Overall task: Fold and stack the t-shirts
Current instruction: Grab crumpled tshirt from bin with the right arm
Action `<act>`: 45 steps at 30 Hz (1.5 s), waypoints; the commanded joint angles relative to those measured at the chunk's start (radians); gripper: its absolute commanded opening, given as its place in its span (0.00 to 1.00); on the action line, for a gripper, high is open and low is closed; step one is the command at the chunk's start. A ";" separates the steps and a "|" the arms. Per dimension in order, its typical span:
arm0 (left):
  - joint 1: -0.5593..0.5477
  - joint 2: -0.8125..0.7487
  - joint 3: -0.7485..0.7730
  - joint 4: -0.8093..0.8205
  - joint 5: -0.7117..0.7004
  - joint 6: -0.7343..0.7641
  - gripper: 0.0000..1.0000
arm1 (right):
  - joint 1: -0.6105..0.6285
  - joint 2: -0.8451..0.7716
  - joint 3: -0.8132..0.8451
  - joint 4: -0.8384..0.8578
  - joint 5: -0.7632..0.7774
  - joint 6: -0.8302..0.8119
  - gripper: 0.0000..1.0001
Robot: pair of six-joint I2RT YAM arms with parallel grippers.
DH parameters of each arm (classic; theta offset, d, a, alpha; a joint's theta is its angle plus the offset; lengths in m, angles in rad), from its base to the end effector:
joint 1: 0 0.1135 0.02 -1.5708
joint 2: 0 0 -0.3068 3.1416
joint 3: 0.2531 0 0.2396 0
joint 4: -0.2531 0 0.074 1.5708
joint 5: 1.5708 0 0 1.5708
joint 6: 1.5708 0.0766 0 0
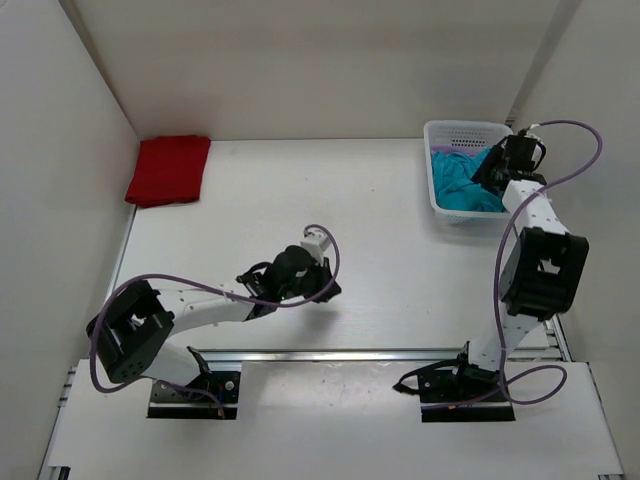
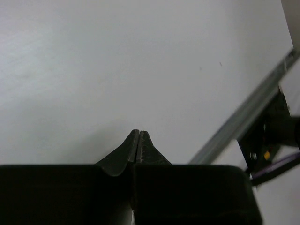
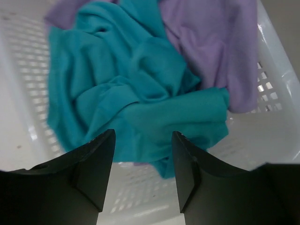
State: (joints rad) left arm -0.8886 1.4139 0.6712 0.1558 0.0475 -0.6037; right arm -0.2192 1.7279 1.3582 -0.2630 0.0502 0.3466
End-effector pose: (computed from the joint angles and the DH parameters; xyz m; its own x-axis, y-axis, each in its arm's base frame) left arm 0.1919 -0.2420 0.2205 -0.7417 0.0138 -0.6706 0.4606 0.7372 -0.4943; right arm 0.4163 -0.0967 0.2997 -0.4557 0.4491 -0.7686 0.4375 0.8649 0.2460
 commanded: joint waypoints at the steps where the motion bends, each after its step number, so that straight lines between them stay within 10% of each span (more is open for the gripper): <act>1: -0.058 -0.050 -0.042 0.090 0.098 0.022 0.09 | -0.025 0.100 0.140 -0.099 0.048 -0.044 0.50; 16: 0.031 -0.040 -0.131 0.182 0.192 -0.031 0.11 | 0.008 0.289 0.308 -0.110 0.145 -0.138 0.45; 23: 0.063 -0.013 -0.124 0.191 0.213 -0.051 0.10 | 0.011 0.263 0.314 -0.090 0.108 -0.127 0.00; 32: 0.123 -0.019 -0.108 0.166 0.224 -0.103 0.09 | 0.147 -0.192 0.246 0.013 0.016 -0.115 0.00; 45: 0.477 -0.156 -0.254 0.188 0.350 -0.313 0.14 | 0.534 -0.294 0.587 0.025 -0.268 -0.072 0.00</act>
State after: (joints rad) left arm -0.4732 1.3308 0.4385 0.3336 0.3382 -0.8631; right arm 0.3000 1.4101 1.9171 -0.2634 -0.1452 0.2497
